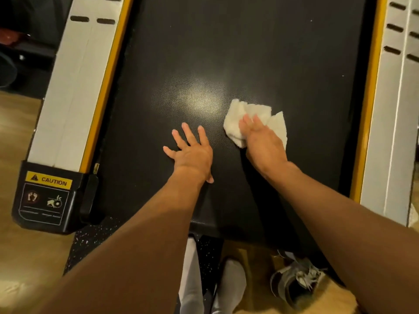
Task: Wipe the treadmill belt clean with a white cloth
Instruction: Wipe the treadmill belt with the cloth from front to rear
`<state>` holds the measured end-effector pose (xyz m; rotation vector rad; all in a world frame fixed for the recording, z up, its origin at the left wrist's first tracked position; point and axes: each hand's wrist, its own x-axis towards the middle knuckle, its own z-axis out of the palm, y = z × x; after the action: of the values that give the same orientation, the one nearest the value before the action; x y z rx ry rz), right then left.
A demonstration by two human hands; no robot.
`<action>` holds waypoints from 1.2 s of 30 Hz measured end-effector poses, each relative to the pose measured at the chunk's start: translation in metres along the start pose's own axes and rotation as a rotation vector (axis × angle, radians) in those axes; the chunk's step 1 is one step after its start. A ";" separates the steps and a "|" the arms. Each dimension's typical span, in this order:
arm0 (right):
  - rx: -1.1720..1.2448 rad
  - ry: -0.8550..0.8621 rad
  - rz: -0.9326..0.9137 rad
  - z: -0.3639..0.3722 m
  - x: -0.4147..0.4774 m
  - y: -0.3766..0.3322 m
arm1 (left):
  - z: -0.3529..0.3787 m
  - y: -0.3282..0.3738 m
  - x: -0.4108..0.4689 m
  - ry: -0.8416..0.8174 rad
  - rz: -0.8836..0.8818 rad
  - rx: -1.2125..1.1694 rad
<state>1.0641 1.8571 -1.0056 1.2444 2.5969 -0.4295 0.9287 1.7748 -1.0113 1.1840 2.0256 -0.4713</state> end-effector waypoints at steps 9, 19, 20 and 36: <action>0.149 -0.121 -0.047 0.015 -0.043 0.008 | 0.001 0.007 0.007 -0.017 -0.052 0.051; 0.213 -0.047 -0.030 0.025 -0.075 0.031 | 0.003 0.014 0.008 0.013 -0.086 0.131; 0.224 -0.037 -0.049 0.023 -0.069 0.043 | 0.003 0.013 0.009 0.013 -0.081 0.135; 0.305 0.097 0.248 0.013 -0.076 0.098 | 0.000 0.012 0.006 0.016 -0.047 0.117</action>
<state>1.1882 1.8562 -1.0087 1.7010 2.4732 -0.7530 0.9368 1.7841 -1.0148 1.2149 2.0667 -0.6131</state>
